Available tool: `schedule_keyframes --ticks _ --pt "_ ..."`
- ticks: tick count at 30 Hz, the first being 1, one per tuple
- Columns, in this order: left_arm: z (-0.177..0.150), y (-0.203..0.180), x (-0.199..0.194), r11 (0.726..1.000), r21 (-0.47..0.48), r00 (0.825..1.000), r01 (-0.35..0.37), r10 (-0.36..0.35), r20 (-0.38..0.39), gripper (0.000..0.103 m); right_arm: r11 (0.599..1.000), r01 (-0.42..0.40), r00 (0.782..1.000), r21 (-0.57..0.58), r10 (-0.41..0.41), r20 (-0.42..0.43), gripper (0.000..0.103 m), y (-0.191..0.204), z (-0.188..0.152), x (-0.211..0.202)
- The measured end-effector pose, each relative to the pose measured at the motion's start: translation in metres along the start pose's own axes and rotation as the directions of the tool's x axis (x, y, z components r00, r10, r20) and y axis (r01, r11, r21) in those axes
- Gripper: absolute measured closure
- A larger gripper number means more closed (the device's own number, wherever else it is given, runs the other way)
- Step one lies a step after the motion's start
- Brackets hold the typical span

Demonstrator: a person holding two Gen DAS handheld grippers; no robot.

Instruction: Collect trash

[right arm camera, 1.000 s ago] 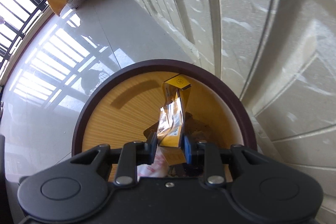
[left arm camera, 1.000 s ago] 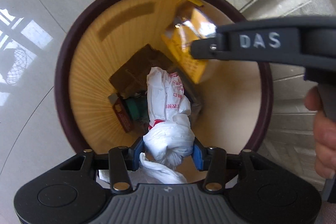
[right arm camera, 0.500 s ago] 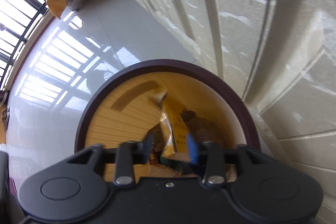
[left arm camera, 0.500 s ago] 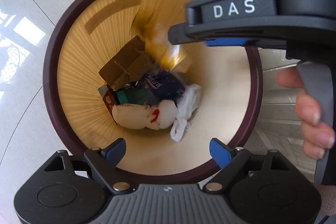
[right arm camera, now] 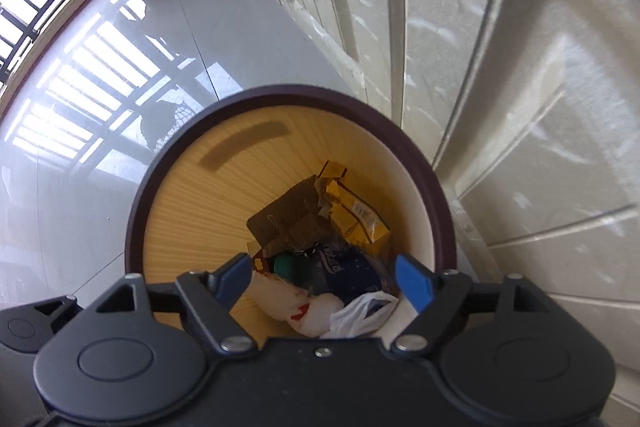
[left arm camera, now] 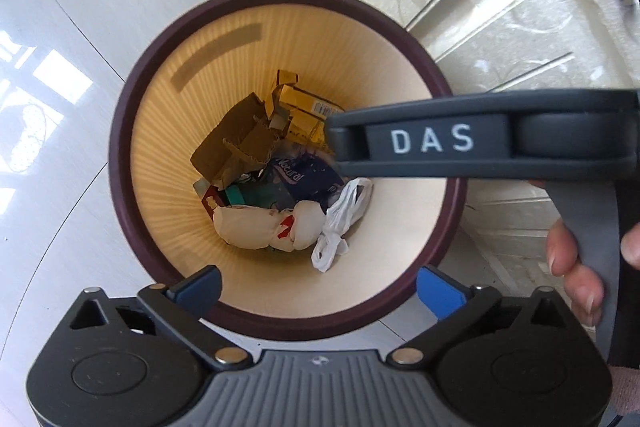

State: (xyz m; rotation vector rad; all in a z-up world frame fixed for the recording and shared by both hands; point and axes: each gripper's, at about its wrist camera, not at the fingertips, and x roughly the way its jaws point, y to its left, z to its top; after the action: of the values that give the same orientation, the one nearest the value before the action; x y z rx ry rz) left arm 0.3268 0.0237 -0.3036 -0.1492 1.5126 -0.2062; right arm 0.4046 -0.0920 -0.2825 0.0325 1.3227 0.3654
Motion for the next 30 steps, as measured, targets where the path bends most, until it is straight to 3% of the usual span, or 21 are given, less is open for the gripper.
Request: schedule_keyframes --ticks 7,18,30 --pt "-0.012 -0.004 -0.027 1.000 -0.001 0.999 -0.024 0.024 0.036 0.000 1.000 0.018 0.998 0.008 -0.018 0.061 0.007 0.006 0.001 -0.041" --pt "-0.047 -0.011 -0.104 0.999 -0.014 0.989 -0.037 0.039 0.146 0.000 0.999 0.044 0.983 -0.032 -0.038 0.178 0.000 0.031 -0.011 -0.132" --pt "-0.095 -0.040 -0.197 0.997 0.038 0.945 -0.065 0.049 0.322 0.000 0.995 0.085 0.966 -0.044 -0.071 0.250 0.000 0.044 -0.048 -0.227"
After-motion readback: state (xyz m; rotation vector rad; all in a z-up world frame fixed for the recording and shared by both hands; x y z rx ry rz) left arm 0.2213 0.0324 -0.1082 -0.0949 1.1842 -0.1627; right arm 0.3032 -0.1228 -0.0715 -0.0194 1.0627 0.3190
